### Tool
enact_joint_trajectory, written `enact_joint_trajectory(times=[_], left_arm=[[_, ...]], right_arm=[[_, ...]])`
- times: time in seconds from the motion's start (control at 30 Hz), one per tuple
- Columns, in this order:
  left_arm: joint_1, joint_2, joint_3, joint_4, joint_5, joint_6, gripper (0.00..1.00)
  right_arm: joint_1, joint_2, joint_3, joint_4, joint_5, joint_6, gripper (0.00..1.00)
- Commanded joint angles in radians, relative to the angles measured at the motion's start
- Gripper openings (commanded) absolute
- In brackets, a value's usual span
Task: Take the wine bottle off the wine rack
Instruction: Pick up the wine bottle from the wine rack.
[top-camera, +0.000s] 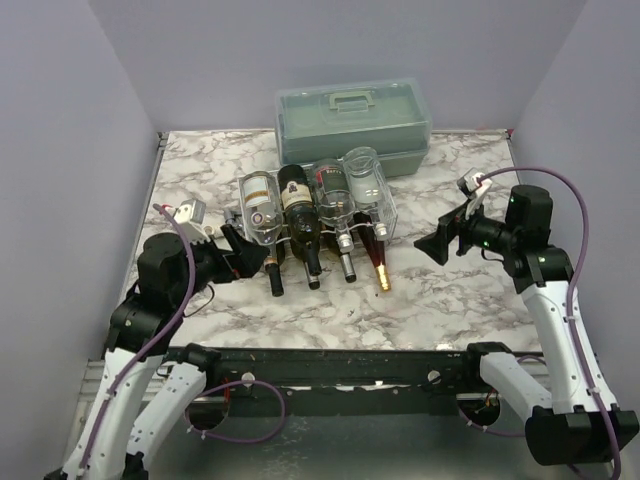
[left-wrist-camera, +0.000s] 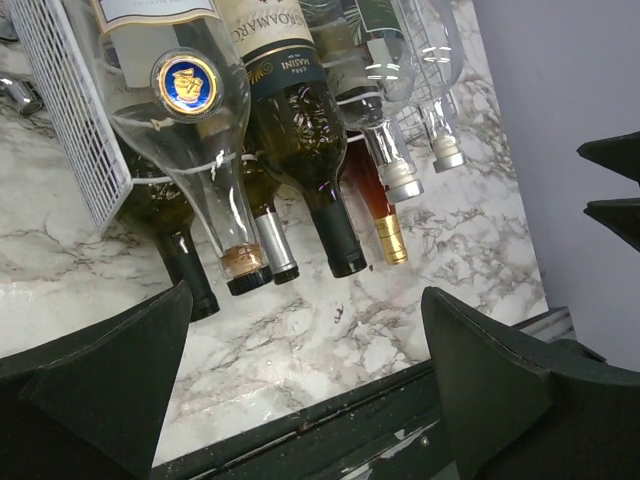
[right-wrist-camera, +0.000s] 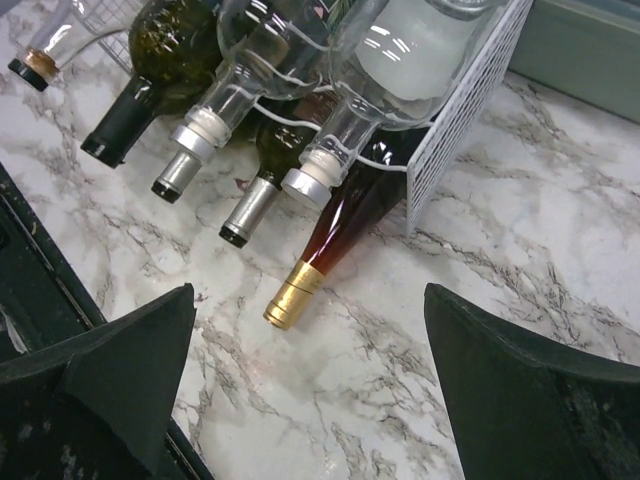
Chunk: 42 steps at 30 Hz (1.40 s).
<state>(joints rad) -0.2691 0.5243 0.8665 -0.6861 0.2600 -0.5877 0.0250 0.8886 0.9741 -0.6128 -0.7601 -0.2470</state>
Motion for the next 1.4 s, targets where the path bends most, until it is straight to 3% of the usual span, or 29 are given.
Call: enact_joint_trajectory(times=[0.0, 0.1, 0.27, 0.43, 0.57, 0.63, 0.87, 1.37], left_arm=[[-0.139, 0.083, 0.099, -0.020, -0.214, 0.005, 0.99], [-0.267, 0.161, 0.179, -0.060, -0.429, 0.026, 0.99], [-0.371, 0.308, 0.260, -0.090, -0.532, 0.037, 0.99], [-0.397, 0.376, 0.254, -0.078, -0.558, 0.018, 0.99], [-0.398, 0.382, 0.234, -0.070, -0.667, -0.071, 0.99], [-0.397, 0.379, 0.217, -0.072, -0.704, -0.156, 0.91], [-0.414, 0.351, 0.112, -0.072, -0.665, -0.318, 0.87], [-0.430, 0.497, 0.040, -0.012, -0.743, -0.312, 0.70]], right_arm=[[0.000, 0.024, -0.061, 0.100, -0.036, 0.024, 1.00], [0.001, 0.056, -0.099, 0.152, -0.078, 0.032, 1.00], [0.000, 0.079, -0.145, 0.230, -0.056, 0.038, 1.00], [0.000, 0.063, -0.192, 0.262, -0.044, 0.025, 1.00], [0.000, 0.052, -0.222, 0.256, -0.009, 0.008, 1.00], [0.000, 0.051, -0.224, 0.248, 0.013, 0.004, 1.00], [0.000, 0.051, -0.225, 0.248, 0.055, -0.006, 1.00], [0.000, 0.059, -0.229, 0.248, 0.059, -0.012, 1.00]])
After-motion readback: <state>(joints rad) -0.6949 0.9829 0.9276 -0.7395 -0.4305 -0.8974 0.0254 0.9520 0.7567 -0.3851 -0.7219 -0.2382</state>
